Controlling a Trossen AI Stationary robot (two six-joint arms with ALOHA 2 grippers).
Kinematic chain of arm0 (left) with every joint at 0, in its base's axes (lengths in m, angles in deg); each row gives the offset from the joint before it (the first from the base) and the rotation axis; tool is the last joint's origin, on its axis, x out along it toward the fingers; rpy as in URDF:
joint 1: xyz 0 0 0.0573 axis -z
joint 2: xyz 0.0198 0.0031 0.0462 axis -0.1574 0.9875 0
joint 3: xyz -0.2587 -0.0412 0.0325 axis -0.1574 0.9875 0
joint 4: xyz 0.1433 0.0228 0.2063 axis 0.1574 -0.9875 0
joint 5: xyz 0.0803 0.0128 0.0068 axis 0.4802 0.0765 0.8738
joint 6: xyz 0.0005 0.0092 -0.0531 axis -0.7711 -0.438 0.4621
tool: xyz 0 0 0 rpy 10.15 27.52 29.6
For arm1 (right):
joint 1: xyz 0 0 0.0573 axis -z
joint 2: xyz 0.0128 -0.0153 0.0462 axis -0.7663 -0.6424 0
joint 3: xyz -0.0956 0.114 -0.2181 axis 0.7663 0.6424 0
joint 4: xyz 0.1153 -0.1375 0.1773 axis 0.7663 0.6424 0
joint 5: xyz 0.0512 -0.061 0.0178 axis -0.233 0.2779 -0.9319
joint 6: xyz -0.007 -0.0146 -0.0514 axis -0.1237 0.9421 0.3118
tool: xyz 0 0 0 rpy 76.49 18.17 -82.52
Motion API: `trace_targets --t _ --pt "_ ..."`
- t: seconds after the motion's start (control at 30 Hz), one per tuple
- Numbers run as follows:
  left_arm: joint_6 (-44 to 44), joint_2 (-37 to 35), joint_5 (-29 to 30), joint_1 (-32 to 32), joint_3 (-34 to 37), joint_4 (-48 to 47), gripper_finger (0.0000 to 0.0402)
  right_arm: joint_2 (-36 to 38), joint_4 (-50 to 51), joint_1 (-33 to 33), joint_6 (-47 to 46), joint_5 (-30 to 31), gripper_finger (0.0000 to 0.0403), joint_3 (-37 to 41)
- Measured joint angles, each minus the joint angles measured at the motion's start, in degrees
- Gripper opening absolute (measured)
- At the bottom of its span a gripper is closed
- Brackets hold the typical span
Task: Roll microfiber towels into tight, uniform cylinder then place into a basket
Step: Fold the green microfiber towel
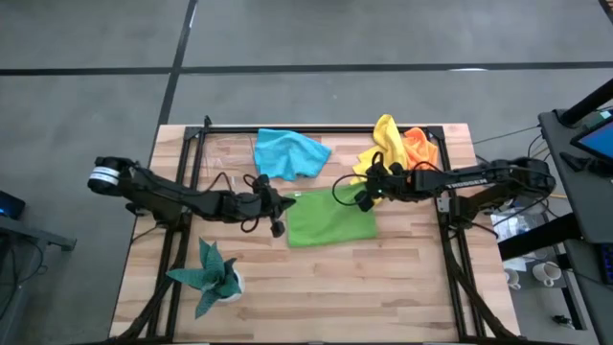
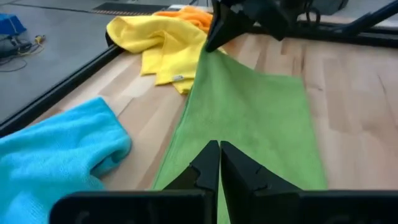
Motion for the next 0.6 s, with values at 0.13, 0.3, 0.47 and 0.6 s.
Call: trace_targets --t 0.13,0.3,0.47,0.6 --pt "2.4 2.5 0.0 -0.5 -0.4 0.1 0.0000 -2.7 -0.2 0.0 0.0 0.0 0.0009 0.0" --pt "2.5 4.1 0.0 -1.0 -0.9 -0.2 0.0000 -6.3 -1.7 0.0 0.5 0.0 0.0009 0.0" --pt "2.0 3.0 0.0 -1.1 -1.4 0.0 0.0000 -7.8 -2.2 0.4 1.0 0.0 0.0022 0.0" --pt "0.9 2.6 0.4 -1.1 -1.4 -0.2 0.0000 -6.6 -2.8 0.4 2.0 -0.4 0.0060 0.0"
